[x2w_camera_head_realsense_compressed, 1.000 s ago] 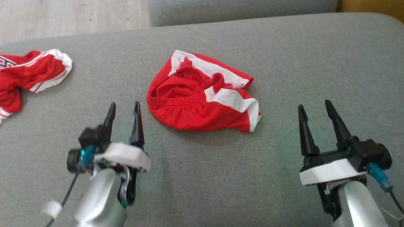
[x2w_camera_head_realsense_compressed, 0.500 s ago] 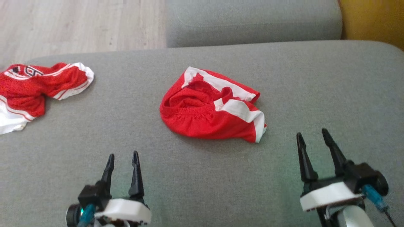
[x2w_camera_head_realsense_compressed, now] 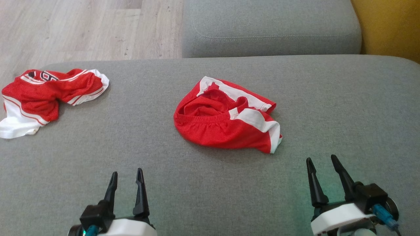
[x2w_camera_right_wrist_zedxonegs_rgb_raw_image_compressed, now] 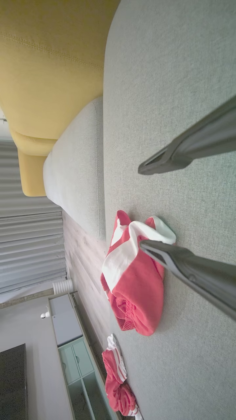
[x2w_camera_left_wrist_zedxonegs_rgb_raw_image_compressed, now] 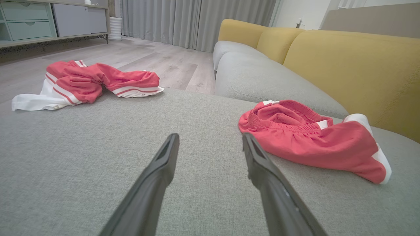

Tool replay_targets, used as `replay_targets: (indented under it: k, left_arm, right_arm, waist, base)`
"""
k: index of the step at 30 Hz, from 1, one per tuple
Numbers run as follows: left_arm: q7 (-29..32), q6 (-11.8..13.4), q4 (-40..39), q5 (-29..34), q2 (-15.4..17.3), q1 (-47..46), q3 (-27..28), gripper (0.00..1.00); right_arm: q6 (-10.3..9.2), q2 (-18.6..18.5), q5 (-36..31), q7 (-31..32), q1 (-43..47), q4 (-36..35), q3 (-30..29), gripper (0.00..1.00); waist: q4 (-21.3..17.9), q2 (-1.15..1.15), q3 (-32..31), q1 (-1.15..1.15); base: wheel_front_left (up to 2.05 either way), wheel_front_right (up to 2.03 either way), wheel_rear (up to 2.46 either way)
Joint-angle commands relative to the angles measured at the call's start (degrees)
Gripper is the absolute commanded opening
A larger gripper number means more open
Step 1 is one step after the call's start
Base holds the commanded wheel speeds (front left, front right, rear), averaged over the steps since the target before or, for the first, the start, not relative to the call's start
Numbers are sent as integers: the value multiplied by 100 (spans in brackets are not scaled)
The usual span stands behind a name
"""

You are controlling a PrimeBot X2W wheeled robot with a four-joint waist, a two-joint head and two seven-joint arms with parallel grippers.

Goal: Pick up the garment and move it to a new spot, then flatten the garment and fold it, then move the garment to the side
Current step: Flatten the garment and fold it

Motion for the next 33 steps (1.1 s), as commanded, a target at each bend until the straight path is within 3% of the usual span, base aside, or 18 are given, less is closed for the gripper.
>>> replay_targets:
  k: [1,22,28,33]
  left_arm:
    - [5,28,-210,-40,82,-102,168,100]
    - [155,79,-314,-60,154,-206,62,100]
    - [361,-16,-410,124,279,-763,-81,100]
    - [870,-269,-331,331,283,-1684,-412,100]
  right_arm:
    - [-4,-26,27,-63,-105,-111,155,100]
    - [-4,-26,31,-63,-246,-51,163,100]
    - [-4,-26,-66,-63,-420,-104,151,100]
    - [-4,-26,-112,-63,-590,-169,173,100]
  waist:
    - [7,0,2,0]
    - [-36,0,170,0]
    - [-81,0,375,0]
    - [-185,0,619,0]
  base:
    - [0,0,0]
    - [0,0,0]
    - [0,0,0]
    - [0,0,0]
